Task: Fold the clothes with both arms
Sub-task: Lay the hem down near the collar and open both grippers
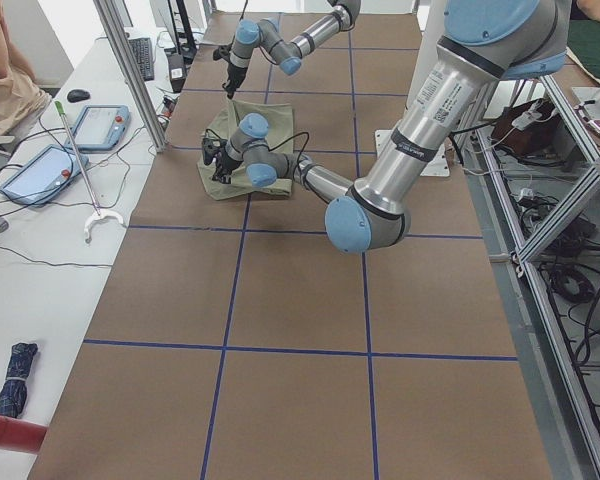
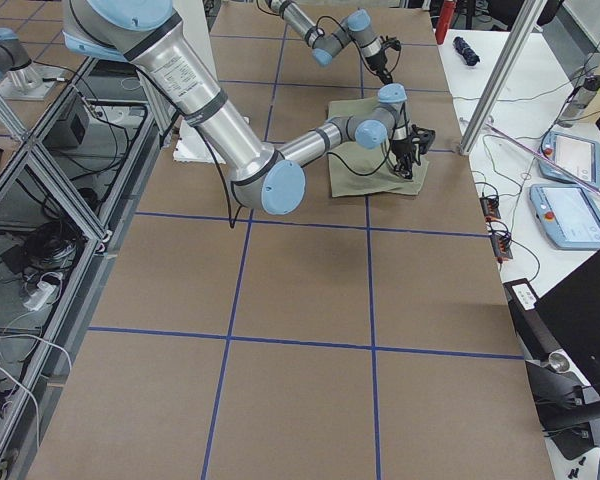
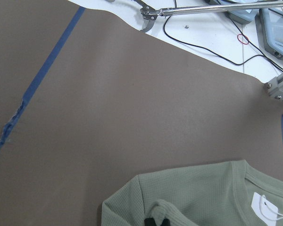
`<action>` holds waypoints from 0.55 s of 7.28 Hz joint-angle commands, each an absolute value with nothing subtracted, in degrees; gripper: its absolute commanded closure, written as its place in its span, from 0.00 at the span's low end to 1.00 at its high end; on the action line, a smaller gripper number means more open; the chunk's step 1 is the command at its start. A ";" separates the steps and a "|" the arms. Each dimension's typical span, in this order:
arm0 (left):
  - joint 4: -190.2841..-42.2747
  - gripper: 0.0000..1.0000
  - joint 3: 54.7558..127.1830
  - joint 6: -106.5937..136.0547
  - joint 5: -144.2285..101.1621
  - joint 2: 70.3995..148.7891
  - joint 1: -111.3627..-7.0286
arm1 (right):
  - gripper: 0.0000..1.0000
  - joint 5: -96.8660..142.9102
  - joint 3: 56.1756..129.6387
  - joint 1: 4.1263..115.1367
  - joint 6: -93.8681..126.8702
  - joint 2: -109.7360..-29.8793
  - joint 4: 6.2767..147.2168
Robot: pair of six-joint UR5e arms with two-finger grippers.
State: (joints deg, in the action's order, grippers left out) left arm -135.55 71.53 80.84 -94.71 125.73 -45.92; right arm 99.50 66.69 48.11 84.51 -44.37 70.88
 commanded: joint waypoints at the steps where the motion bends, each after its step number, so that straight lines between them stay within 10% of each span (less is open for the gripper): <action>1: -137.81 1.00 67.86 79.81 -93.87 126.12 -45.97 | 1.00 99.23 64.43 48.25 84.46 -44.12 69.00; 4: -137.81 0.99 67.50 79.36 -93.60 126.21 -45.88 | 0.88 99.14 64.07 48.25 84.46 -44.12 68.64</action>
